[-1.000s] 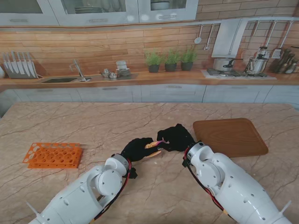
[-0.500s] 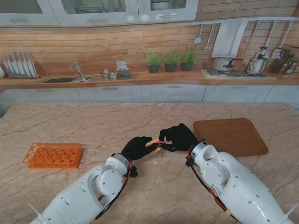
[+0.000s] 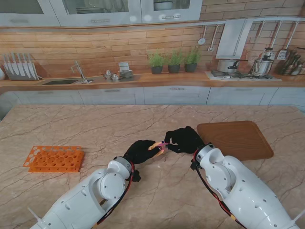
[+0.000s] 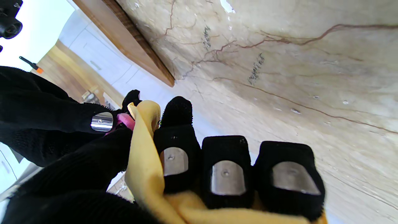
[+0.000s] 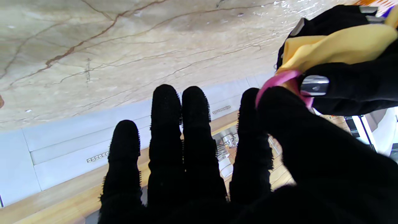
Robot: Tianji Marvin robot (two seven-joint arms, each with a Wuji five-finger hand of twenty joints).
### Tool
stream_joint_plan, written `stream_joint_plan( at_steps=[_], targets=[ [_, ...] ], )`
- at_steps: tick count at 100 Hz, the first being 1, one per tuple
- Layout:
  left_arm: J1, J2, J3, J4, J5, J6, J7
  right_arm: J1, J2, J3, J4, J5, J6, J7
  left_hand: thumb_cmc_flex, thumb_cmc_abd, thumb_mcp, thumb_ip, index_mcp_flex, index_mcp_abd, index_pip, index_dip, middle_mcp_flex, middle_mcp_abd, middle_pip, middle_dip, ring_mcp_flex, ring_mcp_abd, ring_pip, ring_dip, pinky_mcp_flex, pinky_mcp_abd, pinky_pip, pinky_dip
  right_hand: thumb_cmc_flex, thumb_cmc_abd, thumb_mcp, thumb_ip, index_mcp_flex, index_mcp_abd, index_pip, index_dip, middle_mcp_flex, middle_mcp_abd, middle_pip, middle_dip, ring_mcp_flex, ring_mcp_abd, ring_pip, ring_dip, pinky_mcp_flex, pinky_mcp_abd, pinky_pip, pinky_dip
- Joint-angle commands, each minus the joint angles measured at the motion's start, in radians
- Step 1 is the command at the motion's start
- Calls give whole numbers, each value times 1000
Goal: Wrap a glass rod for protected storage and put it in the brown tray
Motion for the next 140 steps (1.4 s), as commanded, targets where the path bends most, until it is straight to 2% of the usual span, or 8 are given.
stream_joint_plan(
  at_steps=[1, 38, 77, 120, 137, 140],
  targets=[
    [8, -1, 2, -9, -4, -3, -5, -3, -8, -6, 0, 1, 4, -6, -13, 54, 25, 42, 45, -11, 50, 9, 27, -7, 87, -6, 26, -31, 90, -9, 13, 5, 260, 5, 31, 54, -5, -9, 26, -44, 34, 8, 14, 7, 6, 7, 0, -12, 8, 16, 4, 6, -12, 29],
    [9, 2, 5, -17, -17, 6, -25, 2, -16, -5, 10, 8, -16, -46, 10, 61, 1, 17, 39, -9, 31, 12, 27, -7, 89, -9, 26, -30, 94, -11, 14, 4, 260, 16, 57, 120, -68, -19, -22, -122, 52, 98, 11, -3, 10, 4, 1, -21, 13, 11, 6, -2, -7, 30],
    [7, 4, 12, -18, -26, -15, -42, 22, -26, -24, 32, 63, 10, -38, 13, 53, 9, 8, 60, 0, 15, 5, 27, -3, 99, -8, 26, -30, 102, -13, 15, 5, 260, 32, 84, 166, -89, -19, -58, -114, 74, 162, -8, -9, 22, 6, -4, -24, 19, 13, 2, -8, -5, 32],
    [3, 12, 17, -18, -27, -38, -66, 18, -47, -23, 40, 145, 79, -56, 1, 40, 30, 21, 73, -2, 13, -5, 27, -3, 104, -11, 26, -34, 106, -15, 15, 4, 260, 39, 69, 152, -73, 7, -49, -97, 63, 161, 3, 4, 43, 6, 0, -8, 40, 19, -4, -6, 10, 36],
    [3, 11, 18, -17, -28, -42, -64, 16, -48, -25, 37, 148, 93, -57, 1, 41, 28, 21, 67, -5, 12, -6, 27, -3, 105, -12, 26, -34, 106, -16, 15, 4, 260, 38, 66, 141, -67, 11, -39, -91, 60, 153, 10, 9, 47, 4, 1, -1, 47, 20, -5, -3, 17, 37],
    [3, 11, 18, -16, -28, -43, -63, 15, -48, -25, 37, 146, 91, -57, 9, 38, 21, 14, 60, -6, 9, -9, 27, -3, 105, -12, 26, -34, 106, -16, 15, 3, 260, 35, 66, 138, -64, 12, -36, -87, 60, 151, 12, 10, 47, 3, 3, -2, 47, 19, -5, -3, 17, 36]
  ],
)
